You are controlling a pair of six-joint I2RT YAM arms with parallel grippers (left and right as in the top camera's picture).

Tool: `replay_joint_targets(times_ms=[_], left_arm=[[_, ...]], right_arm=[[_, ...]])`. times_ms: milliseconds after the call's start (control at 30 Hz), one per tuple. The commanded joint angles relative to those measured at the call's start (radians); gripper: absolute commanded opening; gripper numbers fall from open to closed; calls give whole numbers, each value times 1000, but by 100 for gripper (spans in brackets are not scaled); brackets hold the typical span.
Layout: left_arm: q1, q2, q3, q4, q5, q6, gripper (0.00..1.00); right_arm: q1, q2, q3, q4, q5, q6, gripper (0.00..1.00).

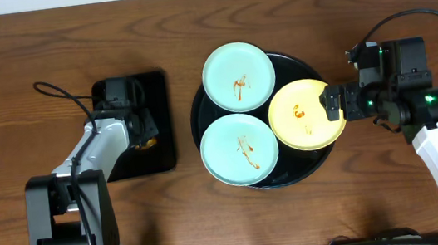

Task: Clean dirty plates on tray and stack at the side
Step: 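Lift the sponge with the left gripper and pull it back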

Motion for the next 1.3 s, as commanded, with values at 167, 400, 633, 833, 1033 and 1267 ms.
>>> replay_joint_targets(times_ms=[167, 400, 633, 833, 1033, 1267], left_arm=[[0, -129, 14, -26, -21, 50, 7], [0, -287, 14, -37, -21, 50, 7], [0, -365, 14, -60, -21, 51, 7], [0, -389, 14, -24, -21, 96, 7], [0, -389, 14, 114, -62, 190, 8], [0, -391, 14, 320, -96, 277, 8]], right_arm=[[2, 1, 22, -3, 3, 3, 99], [2, 0, 22, -3, 3, 3, 99], [2, 1, 22, -3, 3, 3, 99], [2, 1, 22, -3, 6, 3, 99], [2, 1, 22, -3, 6, 3, 99], [2, 1, 22, -3, 6, 3, 99]])
